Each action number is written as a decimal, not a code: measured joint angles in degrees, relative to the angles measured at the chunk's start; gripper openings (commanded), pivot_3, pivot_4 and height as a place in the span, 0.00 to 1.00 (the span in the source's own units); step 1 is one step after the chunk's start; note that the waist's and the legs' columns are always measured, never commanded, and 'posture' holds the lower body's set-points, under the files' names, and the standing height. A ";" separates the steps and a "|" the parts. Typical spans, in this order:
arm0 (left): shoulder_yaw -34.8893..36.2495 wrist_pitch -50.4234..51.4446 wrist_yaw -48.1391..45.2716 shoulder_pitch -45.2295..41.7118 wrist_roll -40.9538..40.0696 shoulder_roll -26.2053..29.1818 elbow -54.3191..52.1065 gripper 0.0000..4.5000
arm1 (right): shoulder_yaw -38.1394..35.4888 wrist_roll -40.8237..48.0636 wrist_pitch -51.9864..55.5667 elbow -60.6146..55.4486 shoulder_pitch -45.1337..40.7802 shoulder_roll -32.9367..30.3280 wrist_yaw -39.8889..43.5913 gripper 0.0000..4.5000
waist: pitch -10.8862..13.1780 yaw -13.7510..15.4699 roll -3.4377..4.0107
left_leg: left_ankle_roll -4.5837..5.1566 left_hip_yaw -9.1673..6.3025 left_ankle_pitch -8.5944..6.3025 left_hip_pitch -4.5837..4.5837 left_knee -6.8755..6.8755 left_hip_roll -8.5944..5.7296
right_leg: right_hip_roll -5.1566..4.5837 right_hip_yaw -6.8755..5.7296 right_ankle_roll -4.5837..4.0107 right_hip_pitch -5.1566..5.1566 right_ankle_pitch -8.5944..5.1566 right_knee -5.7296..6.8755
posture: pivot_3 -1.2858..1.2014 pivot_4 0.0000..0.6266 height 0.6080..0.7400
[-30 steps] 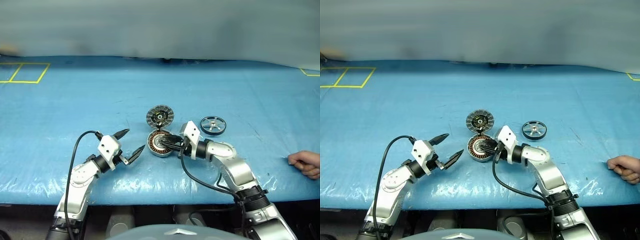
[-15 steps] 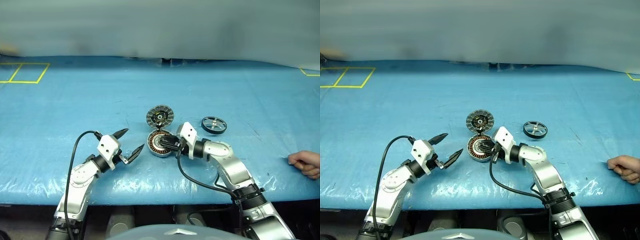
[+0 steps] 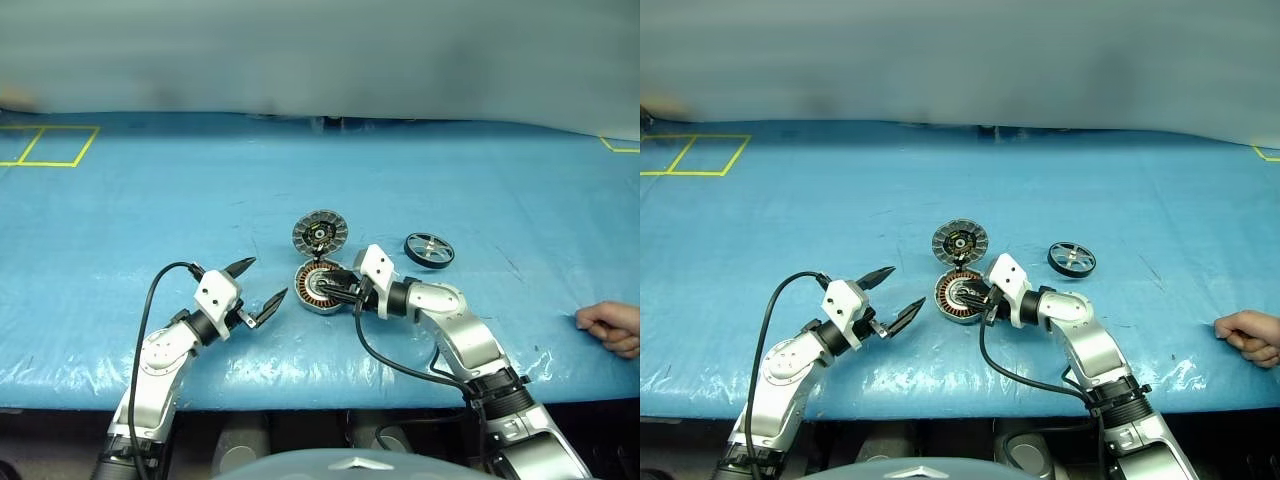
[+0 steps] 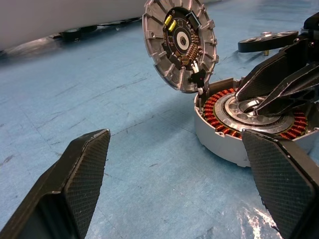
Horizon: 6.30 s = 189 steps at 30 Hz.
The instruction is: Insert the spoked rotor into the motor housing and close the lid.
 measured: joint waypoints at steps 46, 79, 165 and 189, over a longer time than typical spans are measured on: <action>0.00 0.01 1.27 1.04 0.23 0.02 1.04 1.00 | 2.29 -1.45 1.58 -1.35 -1.18 -0.57 -0.45 0.01 | -0.03 0.01 -0.04 | -0.04 0.01 0.02 0.07 0.01 0.00 | -0.01 0.01 -0.16 0.06 -0.09 0.01 | 0.52 0.24 1.00; -0.07 0.00 1.34 1.11 0.25 0.02 1.82 1.00 | 4.54 -5.74 0.40 -2.85 -2.29 -3.23 -1.66 0.01 | -0.04 0.01 -0.05 | -0.04 0.02 0.03 0.10 -0.03 0.00 | -0.01 0.01 -0.17 0.05 -0.10 0.00 | 0.52 0.24 1.00; -1.03 -1.41 -1.14 -2.19 0.23 -1.09 7.25 1.00 | -19.10 -4.26 16.37 -8.14 10.04 -12.41 -17.03 0.14 | -0.08 0.12 -0.19 | -0.08 0.05 0.05 0.04 -0.04 -0.01 | -0.01 0.05 -0.19 0.02 -0.10 -0.02 | 0.52 0.24 1.00; -1.09 -5.12 -2.15 -1.62 -0.07 -1.33 7.27 1.00 | -18.78 14.26 13.27 -13.64 11.01 -6.23 -2.27 0.00 | -0.04 0.10 -0.13 | -0.08 0.05 0.05 0.00 -0.05 0.00 | 0.00 0.06 -0.20 -0.02 -0.10 -0.01 | 0.52 0.24 1.00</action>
